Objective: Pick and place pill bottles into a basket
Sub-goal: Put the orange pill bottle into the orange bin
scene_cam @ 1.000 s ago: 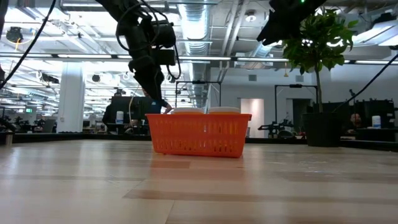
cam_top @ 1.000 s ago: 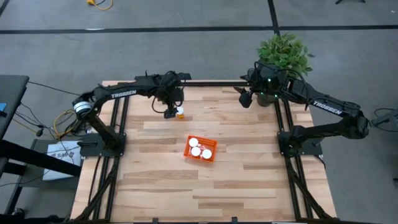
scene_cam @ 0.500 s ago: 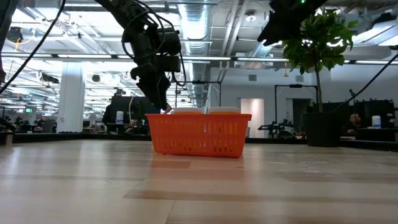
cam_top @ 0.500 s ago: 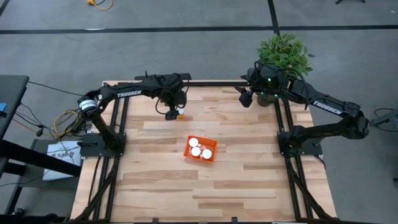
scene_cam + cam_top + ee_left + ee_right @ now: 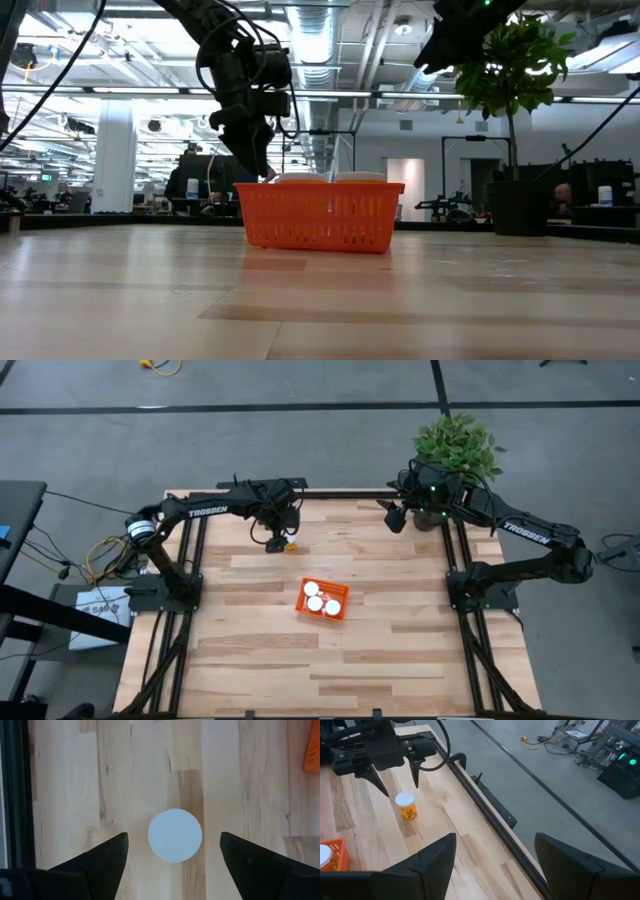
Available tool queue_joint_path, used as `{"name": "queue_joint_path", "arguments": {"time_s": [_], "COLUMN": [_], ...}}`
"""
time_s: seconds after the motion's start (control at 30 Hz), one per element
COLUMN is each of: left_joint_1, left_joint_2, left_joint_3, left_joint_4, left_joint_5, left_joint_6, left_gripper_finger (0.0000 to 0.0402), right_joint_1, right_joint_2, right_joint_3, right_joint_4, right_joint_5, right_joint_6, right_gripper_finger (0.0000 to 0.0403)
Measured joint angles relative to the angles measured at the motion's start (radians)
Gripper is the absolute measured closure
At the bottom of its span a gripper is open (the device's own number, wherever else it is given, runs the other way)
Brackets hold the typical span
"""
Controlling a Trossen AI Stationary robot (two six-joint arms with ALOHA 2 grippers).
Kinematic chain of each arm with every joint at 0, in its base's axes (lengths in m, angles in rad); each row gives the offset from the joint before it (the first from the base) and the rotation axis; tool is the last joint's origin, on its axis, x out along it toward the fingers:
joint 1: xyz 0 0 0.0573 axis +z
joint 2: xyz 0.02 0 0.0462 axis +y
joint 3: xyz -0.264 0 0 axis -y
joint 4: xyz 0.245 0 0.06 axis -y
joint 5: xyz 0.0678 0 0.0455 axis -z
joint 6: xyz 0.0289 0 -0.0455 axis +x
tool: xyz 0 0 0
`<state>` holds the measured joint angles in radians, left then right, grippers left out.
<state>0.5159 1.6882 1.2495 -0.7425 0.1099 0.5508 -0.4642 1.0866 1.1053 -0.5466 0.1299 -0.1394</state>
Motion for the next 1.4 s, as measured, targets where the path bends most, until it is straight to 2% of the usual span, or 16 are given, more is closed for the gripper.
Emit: {"name": "queue_joint_path", "arguments": {"time_s": [0.63, 1.4], "left_joint_1": [0.008, 0.004], "left_joint_2": [0.0, 0.042], "left_joint_3": [0.0, 0.002], "left_joint_4": [0.0, 0.023], "left_joint_5": [0.042, -0.019], "left_joint_6": [0.032, 0.026], "left_gripper_finger": [0.0095, 0.0095], "right_joint_1": [0.013, 0.012], "right_joint_2": [0.0, 0.0], "right_joint_3": [0.0, 0.0], "right_joint_4": [-0.025, -0.03], "right_joint_5": [-0.001, 0.0], "right_joint_6": [0.0, 0.0], "right_gripper_finger": [0.0137, 0.0137]}}
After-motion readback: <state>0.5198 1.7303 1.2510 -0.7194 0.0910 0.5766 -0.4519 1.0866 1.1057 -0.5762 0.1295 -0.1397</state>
